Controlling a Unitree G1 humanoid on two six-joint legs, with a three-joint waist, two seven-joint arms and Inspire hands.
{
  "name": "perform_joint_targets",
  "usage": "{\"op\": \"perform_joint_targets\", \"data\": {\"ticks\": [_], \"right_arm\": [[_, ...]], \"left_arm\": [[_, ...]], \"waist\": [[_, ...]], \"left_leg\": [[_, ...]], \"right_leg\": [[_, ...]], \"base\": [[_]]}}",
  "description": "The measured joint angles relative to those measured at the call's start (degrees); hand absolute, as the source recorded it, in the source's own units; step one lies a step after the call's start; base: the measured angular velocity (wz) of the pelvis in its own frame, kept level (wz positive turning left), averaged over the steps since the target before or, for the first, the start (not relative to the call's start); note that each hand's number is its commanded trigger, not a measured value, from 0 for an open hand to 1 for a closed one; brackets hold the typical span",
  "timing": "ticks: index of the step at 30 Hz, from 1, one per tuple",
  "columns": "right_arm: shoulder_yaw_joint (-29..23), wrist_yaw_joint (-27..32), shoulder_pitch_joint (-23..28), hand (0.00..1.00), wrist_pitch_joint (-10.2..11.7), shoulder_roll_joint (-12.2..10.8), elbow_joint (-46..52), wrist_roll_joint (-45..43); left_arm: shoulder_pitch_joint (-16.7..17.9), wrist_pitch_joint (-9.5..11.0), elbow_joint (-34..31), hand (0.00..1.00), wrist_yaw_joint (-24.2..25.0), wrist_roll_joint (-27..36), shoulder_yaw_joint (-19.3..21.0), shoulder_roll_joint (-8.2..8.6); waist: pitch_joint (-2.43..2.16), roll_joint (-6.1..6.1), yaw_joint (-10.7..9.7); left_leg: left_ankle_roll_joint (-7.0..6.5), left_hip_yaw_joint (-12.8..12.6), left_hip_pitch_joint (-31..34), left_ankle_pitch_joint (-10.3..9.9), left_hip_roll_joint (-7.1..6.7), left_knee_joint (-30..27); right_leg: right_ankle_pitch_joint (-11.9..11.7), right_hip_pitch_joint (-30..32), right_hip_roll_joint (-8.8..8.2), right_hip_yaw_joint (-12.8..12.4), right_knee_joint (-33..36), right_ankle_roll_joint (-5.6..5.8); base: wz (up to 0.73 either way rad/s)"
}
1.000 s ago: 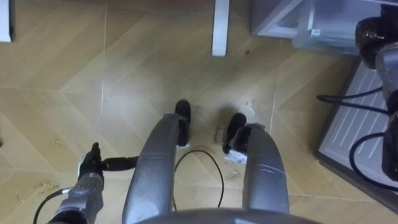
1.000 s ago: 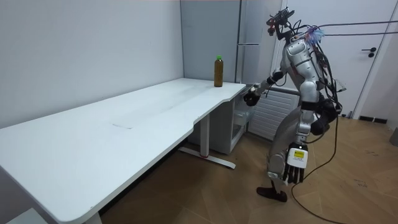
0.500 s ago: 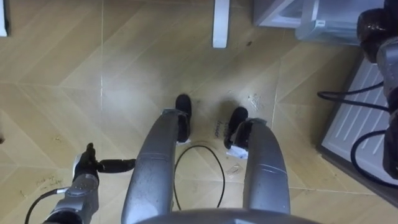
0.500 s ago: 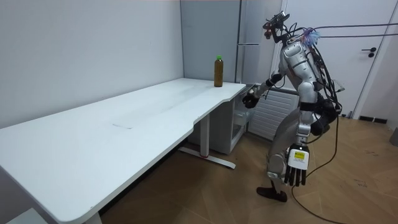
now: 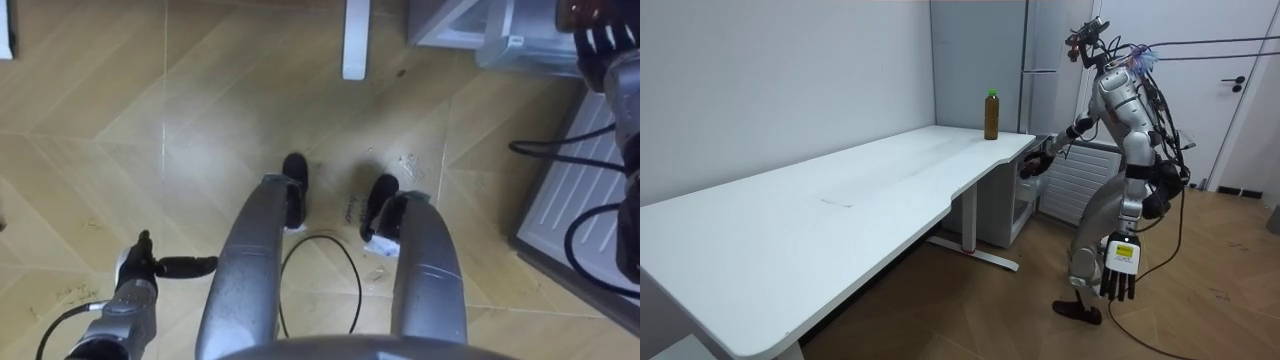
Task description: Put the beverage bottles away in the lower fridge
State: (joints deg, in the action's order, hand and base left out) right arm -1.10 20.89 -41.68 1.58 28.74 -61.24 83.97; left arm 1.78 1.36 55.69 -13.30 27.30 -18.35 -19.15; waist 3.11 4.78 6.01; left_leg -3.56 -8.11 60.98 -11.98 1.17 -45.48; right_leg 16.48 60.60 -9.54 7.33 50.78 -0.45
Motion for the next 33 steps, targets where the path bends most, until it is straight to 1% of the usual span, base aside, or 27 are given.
{"op": "perform_joint_targets", "data": {"ticks": [2, 6, 9, 13, 23, 28, 33], "right_arm": [[0.0, -0.9, 0.0, 0.00, 0.4, 0.3, 0.3, 0.0], [0.0, -2.2, 0.0, 0.00, 0.3, 1.2, 0.7, 0.0], [1.2, -2.2, 0.4, 0.00, 0.3, 1.2, 0.6, 0.0], [1.5, -2.3, 0.4, 0.00, 0.3, 1.2, 0.6, 0.0], [2.1, -2.4, 0.6, 0.00, 0.3, 1.2, 0.6, 0.0], [2.3, -3.7, 3.0, 0.00, 0.1, 1.2, -1.1, -1.0], [2.3, -5.6, 4.6, 0.00, -0.5, 1.2, -4.2, -1.0]], "left_arm": [[0.6, -0.1, -0.6, 0.00, 0.0, 0.0, -0.1, -0.09], [1.5, -1.1, -0.6, 0.00, 0.3, 0.0, -0.1, -0.13], [2.6, -1.6, -0.8, 0.00, 0.7, 0.0, -0.1, -0.13], [3.2, -2.3, -1.1, 0.00, 1.7, 0.0, -0.1, -0.13], [3.2, -2.3, -1.9, 0.00, 1.8, 0.0, -0.1, -0.13], [3.6, -2.2, -1.9, 0.00, 2.9, 0.0, 0.0, -0.13], [3.7, -2.2, -1.5, 0.00, 5.1, 0.0, 0.1, -0.09]], "waist": [[-0.05, -0.09, 0.3], [-0.07, -0.17, 0.8], [-0.07, -0.21, 0.7], [-0.07, -0.22, 0.7], [-0.06, -0.36, 0.8], [0.00, -0.96, 1.3], [0.01, -1.14, 2.3]], "left_leg": [[0.00, 0.1, -0.3, 0.0, 0.09, -0.1], [0.07, 0.5, -1.6, 0.0, 0.12, -0.1], [0.10, 0.5, -2.2, 0.0, 0.09, -0.1], [0.10, 0.5, -2.2, 0.0, 0.09, -0.1], [0.19, 0.5, -2.8, -0.1, 0.10, -0.1], [0.47, 0.8, -6.8, -0.6, -0.32, 0.8], [0.70, 0.9, -10.6, -0.7, -0.72, 2.6]], "right_leg": [[0.0, -0.3, 0.00, 0.2, 0.0, -0.08], [0.2, -2.1, -0.03, 0.7, -0.2, -0.19], [0.2, -2.7, -0.04, 0.7, -0.2, -0.18], [0.2, -2.7, -0.04, 0.7, -0.1, -0.23], [0.3, -3.3, -0.02, 0.7, -0.1, -0.24], [1.5, -7.3, -0.11, 0.7, -0.6, 0.09], [1.6, -10.9, -0.28, 0.8, -2.0, 0.13]], "base": [[0.00], [0.03], [0.00], [0.00], [0.00], [0.05], [0.03]]}}
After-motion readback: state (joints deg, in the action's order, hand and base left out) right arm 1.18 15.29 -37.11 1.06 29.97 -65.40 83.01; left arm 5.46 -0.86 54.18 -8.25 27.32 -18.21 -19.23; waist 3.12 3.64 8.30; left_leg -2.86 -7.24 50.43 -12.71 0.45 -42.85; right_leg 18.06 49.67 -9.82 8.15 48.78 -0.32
